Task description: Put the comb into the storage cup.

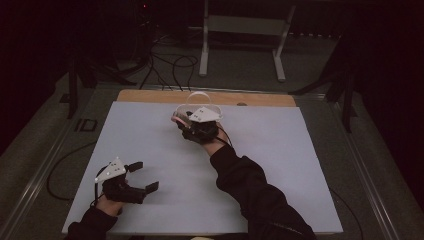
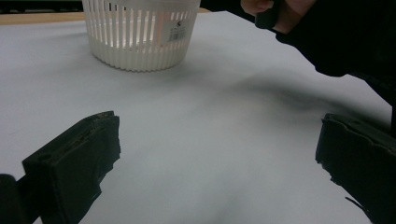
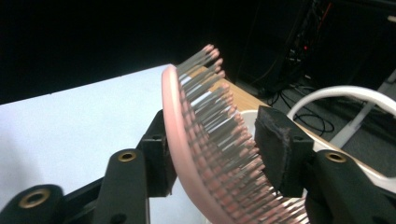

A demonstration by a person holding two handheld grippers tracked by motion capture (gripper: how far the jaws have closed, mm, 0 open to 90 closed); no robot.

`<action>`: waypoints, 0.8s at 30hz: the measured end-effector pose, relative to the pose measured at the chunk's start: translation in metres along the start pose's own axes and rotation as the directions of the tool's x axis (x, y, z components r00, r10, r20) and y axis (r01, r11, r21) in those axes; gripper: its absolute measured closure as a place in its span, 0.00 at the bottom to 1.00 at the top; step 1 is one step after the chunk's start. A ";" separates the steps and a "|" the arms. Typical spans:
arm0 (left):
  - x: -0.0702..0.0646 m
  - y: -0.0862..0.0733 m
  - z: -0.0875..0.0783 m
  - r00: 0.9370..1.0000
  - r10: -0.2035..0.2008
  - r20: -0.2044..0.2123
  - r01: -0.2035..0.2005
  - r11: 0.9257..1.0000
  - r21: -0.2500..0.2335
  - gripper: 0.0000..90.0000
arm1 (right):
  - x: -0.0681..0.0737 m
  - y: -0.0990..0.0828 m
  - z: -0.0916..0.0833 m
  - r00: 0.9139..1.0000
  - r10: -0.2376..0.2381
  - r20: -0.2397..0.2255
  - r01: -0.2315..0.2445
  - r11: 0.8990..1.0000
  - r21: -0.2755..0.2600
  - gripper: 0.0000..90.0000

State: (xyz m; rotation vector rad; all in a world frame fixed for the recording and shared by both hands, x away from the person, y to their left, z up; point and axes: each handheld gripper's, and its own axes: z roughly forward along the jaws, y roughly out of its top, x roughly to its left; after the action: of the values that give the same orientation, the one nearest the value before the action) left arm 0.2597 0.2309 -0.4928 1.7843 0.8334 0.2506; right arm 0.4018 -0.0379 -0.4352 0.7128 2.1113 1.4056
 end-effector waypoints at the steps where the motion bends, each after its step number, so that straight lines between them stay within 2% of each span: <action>1: 0.000 0.000 0.000 1.000 0.000 -0.001 0.000 1.000 0.001 0.00 | -0.001 -0.001 0.000 1.000 0.003 0.000 -0.003 1.000 0.003 0.53; 4: 0.000 0.000 0.000 1.000 -0.001 0.000 0.001 1.000 0.000 0.00 | -0.002 -0.002 0.000 1.000 0.011 -0.005 -0.011 1.000 0.011 0.50; 8: 0.000 0.000 0.000 1.000 -0.001 -0.001 0.001 1.000 0.001 0.00 | -0.004 -0.002 0.000 0.998 0.020 -0.052 -0.019 1.000 0.023 0.30; 9: 0.000 0.000 0.000 1.000 -0.001 -0.001 0.001 1.000 0.001 0.00 | -0.004 -0.002 0.000 0.998 0.020 -0.052 -0.019 1.000 0.023 0.30; 11: 0.000 0.000 0.001 1.000 -0.002 -0.001 0.002 1.000 0.001 0.00 | -0.003 -0.002 0.000 0.998 0.018 -0.064 -0.016 1.000 0.026 0.23; 12: 0.000 0.000 0.001 1.000 0.000 -0.002 0.000 1.000 0.003 0.00 | -0.004 -0.001 0.001 0.994 0.032 -0.104 -0.029 0.999 0.037 0.16; 15: 0.000 0.000 0.000 1.000 -0.001 -0.001 0.001 1.000 0.000 0.00 | -0.005 0.001 0.000 0.991 0.041 -0.125 -0.037 0.999 0.037 0.15; 24: 0.000 0.000 0.000 1.000 0.000 0.000 0.000 1.000 -0.002 0.00 | -0.011 0.005 -0.005 0.990 0.068 -0.125 -0.064 0.997 0.035 0.11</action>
State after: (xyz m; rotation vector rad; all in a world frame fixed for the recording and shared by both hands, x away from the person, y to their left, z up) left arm 0.2599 0.2310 -0.4926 1.7825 0.8327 0.2521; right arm 0.4073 -0.0476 -0.4273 0.7297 2.2290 1.4922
